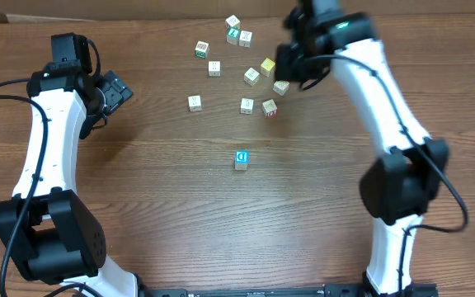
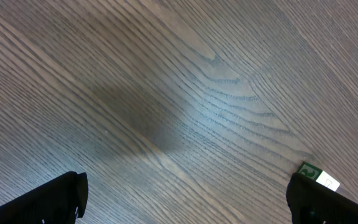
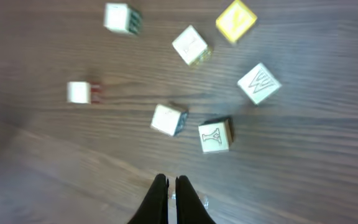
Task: Form a tower
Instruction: 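Reach the right gripper forward over the block cluster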
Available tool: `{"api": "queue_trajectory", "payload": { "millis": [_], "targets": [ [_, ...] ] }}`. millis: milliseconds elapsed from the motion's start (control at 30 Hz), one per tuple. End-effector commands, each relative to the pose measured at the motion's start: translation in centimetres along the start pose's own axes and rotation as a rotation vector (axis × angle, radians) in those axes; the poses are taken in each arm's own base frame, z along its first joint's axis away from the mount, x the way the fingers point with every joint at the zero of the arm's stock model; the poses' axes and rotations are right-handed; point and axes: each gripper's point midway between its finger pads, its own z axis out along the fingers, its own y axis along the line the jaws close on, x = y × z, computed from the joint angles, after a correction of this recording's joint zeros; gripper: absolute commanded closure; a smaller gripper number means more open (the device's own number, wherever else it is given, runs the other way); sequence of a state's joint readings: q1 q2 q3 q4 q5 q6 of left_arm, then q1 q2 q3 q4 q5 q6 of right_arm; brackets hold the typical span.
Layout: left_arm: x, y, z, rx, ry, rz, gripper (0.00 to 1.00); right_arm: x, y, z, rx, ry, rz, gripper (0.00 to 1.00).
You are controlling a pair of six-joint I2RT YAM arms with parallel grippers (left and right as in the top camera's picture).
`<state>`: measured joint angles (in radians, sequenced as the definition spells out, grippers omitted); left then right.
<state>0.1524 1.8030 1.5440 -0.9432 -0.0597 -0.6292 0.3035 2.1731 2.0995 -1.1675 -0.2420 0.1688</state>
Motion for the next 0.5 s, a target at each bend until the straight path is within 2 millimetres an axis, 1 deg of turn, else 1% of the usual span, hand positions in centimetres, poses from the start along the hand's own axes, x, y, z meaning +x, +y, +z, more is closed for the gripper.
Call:
{"api": "queue_trajectory", "payload": {
  "millis": [0,100,233,333,367,400,467],
  "targets": [
    [-0.5,-0.4,-0.2,0.01,-0.011,0.002,0.0,0.9,-1.1,3.7,0.099,0.017,0.011,0.96],
    [-0.5,-0.4,-0.2,0.01,-0.011,0.002,0.01,1.3,-0.8,6.2,0.11,0.022,-0.007,0.96],
    [-0.5,-0.4,-0.2,0.01,-0.011,0.002,0.0,1.4,-1.2,8.3,0.112,0.015,-0.01,0.96],
    [-0.5,-0.4,-0.2,0.01,-0.011,0.002,0.0,1.3,-2.0,9.9,0.13,0.002,-0.011,0.96],
    [-0.5,-0.4,-0.2,0.01,-0.011,0.002,0.0,1.3,-2.2,10.2,0.137,0.0,-0.011,0.96],
    [-0.5,-0.4,-0.2,0.01,-0.011,0.002,0.0,1.3,-2.7,10.9,0.156,0.002,-0.009,0.96],
    [-0.5,-0.4,-0.2,0.01,-0.011,0.002,0.0,1.1,-3.7,11.4,0.203,-0.01,-0.01,0.96]
  ]
}}
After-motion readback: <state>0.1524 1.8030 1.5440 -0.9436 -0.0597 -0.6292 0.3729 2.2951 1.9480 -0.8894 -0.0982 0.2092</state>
